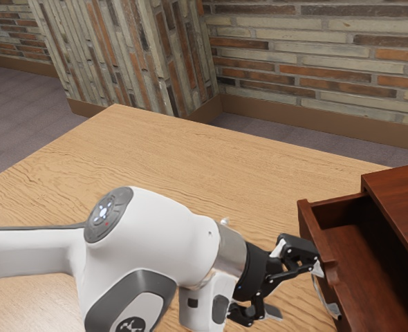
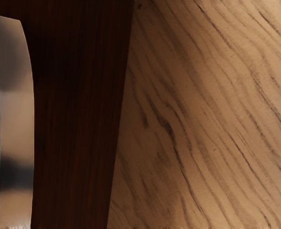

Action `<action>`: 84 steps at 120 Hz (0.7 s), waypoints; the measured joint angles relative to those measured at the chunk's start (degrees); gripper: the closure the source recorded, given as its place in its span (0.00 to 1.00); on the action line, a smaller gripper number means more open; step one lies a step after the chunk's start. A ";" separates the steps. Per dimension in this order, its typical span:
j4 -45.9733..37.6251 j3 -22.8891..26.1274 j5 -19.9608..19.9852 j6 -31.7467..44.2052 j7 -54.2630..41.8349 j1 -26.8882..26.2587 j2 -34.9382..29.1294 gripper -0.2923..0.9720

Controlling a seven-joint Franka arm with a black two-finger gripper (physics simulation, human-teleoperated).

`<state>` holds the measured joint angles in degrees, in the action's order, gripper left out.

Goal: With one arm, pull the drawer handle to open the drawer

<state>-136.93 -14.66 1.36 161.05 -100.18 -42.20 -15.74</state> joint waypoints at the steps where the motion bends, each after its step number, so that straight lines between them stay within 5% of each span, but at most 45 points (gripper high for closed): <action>1: -0.09 0.00 0.04 0.00 0.00 0.01 -0.11 0.23; 43: -2.36 0.47 0.98 -0.23 -0.11 0.39 -3.10 0.31; 84: -2.94 0.94 0.18 -0.28 -0.12 -0.01 -4.49 0.27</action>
<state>-139.87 -13.72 1.54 160.77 -100.30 -42.20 -20.23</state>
